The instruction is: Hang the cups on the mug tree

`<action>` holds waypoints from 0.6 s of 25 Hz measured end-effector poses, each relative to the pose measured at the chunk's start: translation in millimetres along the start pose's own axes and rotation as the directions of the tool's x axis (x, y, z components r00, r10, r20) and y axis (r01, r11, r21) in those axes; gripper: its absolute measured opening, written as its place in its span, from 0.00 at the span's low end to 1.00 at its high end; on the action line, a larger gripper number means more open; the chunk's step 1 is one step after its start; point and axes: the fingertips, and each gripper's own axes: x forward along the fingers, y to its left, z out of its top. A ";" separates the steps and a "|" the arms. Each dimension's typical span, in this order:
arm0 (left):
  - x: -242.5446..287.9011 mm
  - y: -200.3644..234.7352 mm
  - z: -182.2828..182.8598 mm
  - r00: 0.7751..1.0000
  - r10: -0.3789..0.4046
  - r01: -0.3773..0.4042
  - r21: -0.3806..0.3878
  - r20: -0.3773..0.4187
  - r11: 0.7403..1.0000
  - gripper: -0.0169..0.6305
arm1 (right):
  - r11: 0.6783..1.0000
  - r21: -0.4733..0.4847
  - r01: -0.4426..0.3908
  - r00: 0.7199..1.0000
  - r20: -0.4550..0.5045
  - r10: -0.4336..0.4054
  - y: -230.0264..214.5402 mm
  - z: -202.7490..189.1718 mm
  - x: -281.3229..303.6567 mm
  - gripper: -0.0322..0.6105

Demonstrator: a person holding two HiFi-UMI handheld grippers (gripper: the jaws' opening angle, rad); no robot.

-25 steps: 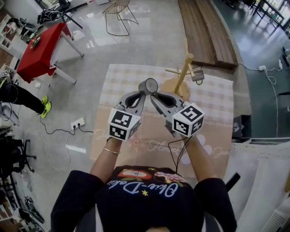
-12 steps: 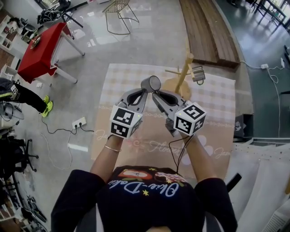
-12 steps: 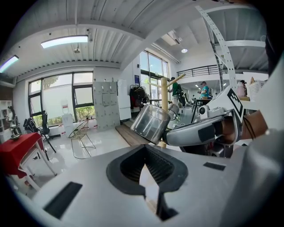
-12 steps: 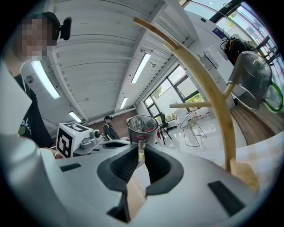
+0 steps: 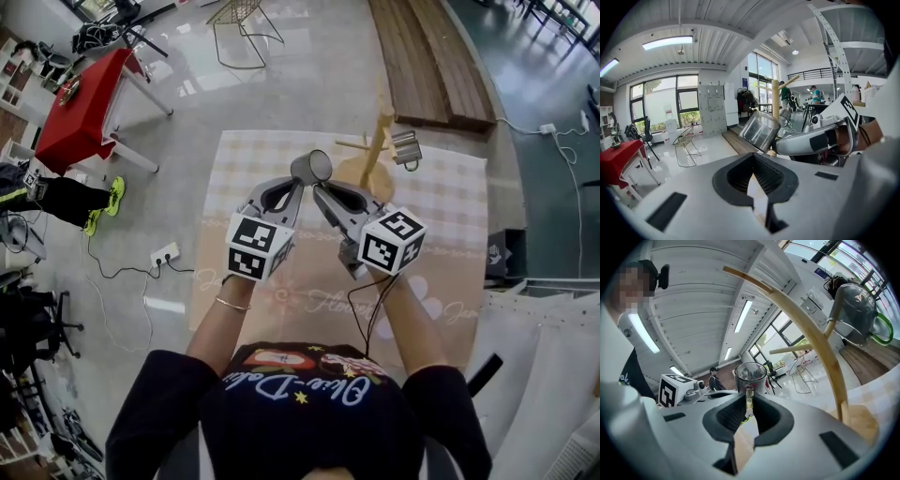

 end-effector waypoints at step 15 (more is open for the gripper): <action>9.4 1.9 13.5 1.000 0.005 -0.005 0.010 0.019 1.000 0.04 | 0.993 0.117 -0.003 0.997 0.082 -0.006 -9.7 11.8 -0.8 0.13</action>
